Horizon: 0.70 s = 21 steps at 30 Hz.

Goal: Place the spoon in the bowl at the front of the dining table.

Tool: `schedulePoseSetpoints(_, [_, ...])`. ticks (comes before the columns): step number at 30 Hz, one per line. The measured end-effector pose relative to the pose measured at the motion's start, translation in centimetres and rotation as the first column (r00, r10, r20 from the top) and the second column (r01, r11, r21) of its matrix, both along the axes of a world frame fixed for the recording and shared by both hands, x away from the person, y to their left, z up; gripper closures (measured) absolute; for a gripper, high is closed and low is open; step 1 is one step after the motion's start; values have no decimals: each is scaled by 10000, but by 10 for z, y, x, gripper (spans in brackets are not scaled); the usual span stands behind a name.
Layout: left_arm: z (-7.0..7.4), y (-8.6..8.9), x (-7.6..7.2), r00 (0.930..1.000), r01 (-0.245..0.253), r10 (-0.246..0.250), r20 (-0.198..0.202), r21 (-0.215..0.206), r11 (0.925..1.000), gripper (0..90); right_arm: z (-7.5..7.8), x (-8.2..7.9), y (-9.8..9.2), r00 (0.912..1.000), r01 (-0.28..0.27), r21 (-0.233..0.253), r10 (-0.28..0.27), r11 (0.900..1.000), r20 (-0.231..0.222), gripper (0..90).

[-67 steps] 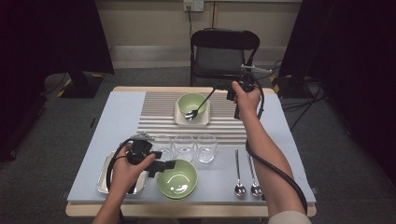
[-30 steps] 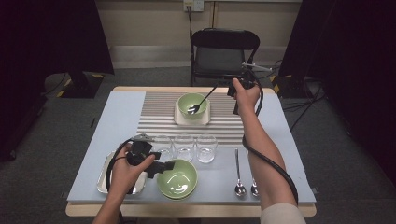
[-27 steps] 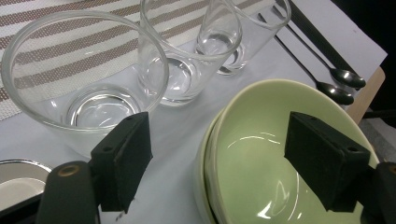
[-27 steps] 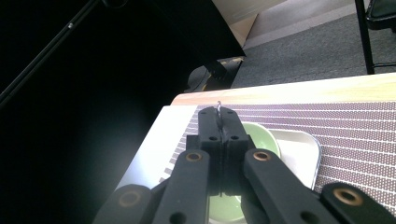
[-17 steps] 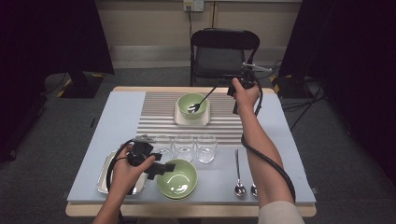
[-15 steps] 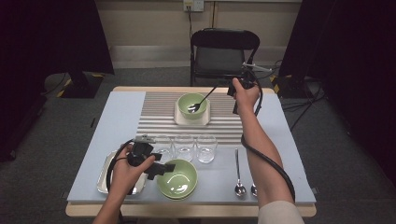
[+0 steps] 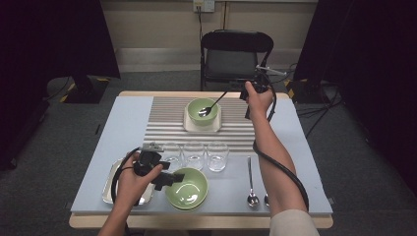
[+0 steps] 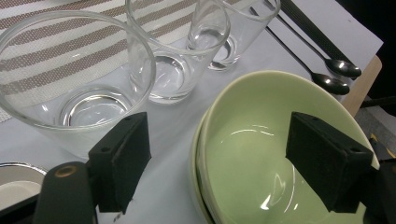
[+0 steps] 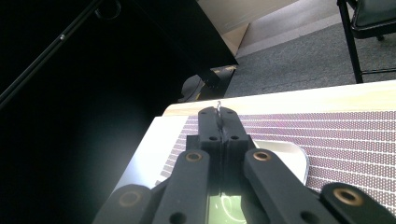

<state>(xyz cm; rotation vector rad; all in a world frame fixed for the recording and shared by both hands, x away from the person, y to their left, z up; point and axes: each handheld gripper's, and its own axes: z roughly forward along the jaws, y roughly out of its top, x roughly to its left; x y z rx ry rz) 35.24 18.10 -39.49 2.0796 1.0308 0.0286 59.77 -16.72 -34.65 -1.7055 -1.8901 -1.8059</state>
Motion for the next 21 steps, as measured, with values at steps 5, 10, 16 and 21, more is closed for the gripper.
schedulePoseSetpoints(5, [0, 0, -1, 10000, 18, -18, -36, -30, 10000, 217, -2, 1, 0, 9999, 99, -31, -99, 9999, 49, 900])
schedulePoseSetpoints(10, [-1, 1, 0, 10000, 14, -14, -24, -58, 10000, 216, -4, 4, 1, 9999, 148, -116, -147, 9998, 53, 900])
schedulePoseSetpoints(16, [-2, 2, 0, 10000, -12, 12, -50, -19, 10000, 217, -6, 7, 1, 9998, 216, -143, -216, 9997, 42, 900])
schedulePoseSetpoints(21, [-2, 2, 0, 10000, 1, -1, -72, -57, 10000, 217, -8, 10, 0, 9995, 316, -182, -316, 9993, 35, 900])
